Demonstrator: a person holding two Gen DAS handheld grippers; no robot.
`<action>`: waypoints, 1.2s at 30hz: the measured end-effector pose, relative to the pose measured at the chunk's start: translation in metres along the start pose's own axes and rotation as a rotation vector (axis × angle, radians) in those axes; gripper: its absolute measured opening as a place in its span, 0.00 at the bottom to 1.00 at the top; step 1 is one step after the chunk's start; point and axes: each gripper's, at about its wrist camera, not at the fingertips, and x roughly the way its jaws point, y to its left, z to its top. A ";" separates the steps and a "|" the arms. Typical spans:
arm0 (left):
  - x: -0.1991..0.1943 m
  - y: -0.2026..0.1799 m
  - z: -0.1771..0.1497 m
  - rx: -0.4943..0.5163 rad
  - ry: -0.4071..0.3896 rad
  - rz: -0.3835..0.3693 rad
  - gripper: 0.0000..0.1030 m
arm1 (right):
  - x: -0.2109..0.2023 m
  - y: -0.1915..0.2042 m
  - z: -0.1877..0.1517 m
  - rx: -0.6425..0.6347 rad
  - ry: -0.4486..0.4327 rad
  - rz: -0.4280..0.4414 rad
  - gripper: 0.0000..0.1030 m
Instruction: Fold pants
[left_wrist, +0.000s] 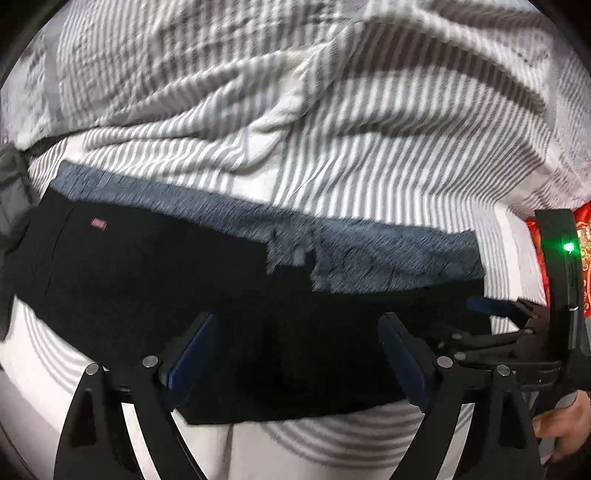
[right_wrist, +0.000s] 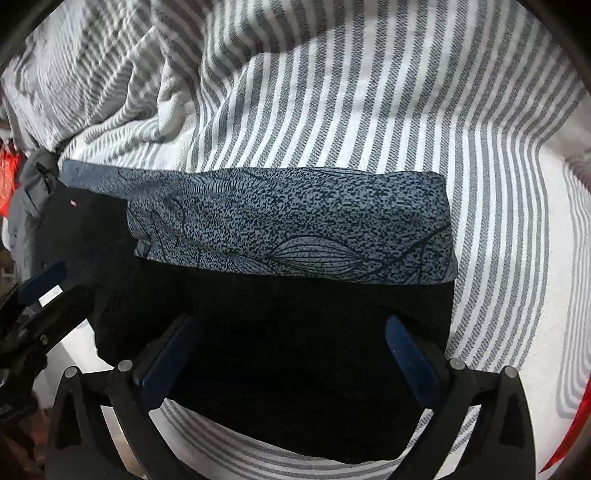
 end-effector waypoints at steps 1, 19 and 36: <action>0.000 0.005 -0.003 -0.008 0.013 -0.003 0.87 | 0.001 0.002 -0.001 -0.015 0.000 -0.014 1.00; -0.003 0.127 -0.046 -0.147 0.081 0.013 0.87 | 0.014 0.038 -0.006 0.048 -0.050 -0.278 1.00; -0.031 0.224 -0.046 -0.239 0.012 0.041 0.87 | 0.046 0.130 0.028 0.002 0.026 -0.388 1.00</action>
